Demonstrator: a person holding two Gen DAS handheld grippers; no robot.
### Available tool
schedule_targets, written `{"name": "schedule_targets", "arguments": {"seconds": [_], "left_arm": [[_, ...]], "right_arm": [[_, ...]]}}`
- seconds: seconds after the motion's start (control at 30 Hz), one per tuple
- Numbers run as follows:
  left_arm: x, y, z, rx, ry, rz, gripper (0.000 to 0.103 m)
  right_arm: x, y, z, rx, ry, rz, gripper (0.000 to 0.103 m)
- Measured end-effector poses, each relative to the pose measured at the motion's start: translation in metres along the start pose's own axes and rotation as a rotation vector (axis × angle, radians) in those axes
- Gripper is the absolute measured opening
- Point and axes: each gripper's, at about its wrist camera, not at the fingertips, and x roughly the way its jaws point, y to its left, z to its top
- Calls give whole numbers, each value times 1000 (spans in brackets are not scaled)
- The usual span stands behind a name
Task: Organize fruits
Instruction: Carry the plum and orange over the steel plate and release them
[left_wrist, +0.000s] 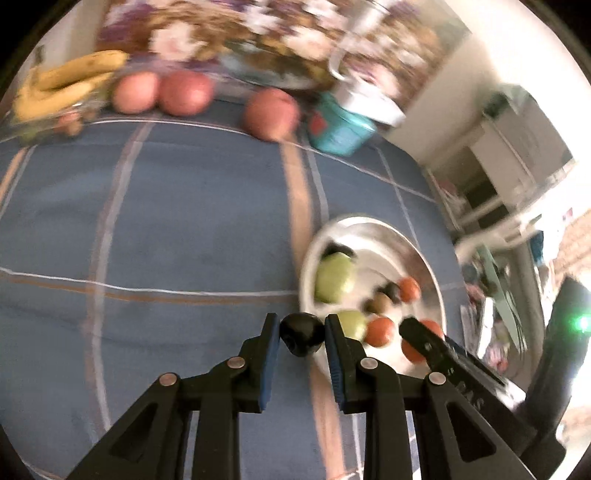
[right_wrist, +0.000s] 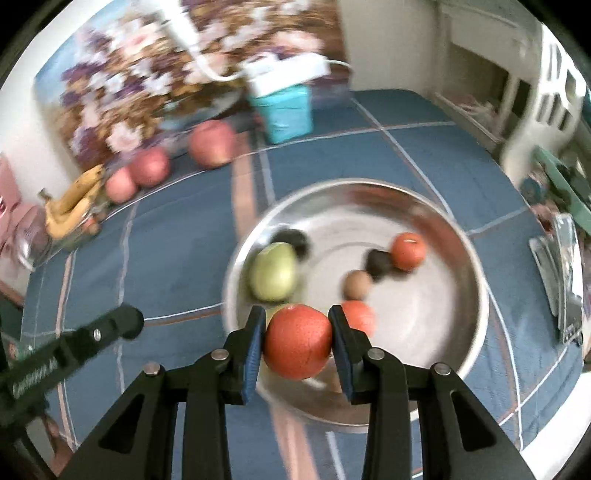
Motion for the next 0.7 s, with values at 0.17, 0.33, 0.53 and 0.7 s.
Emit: {"name": "schedule_targets", "arguments": {"seconds": [0.17, 0.33, 0.53, 0.7], "left_arm": [[16, -30, -8, 87, 37, -11, 27], [25, -43, -12, 131, 49, -10, 27], [37, -51, -15, 181, 47, 9, 27], [45, -55, -19, 213, 52, 21, 27]], "right_arm": [[-5, -32, 2, 63, -12, -33, 37], [-11, -41, 3, 79, -31, -49, 37], [-4, -41, 4, 69, -2, -50, 37], [5, -40, 2, 51, 30, -60, 37]]}}
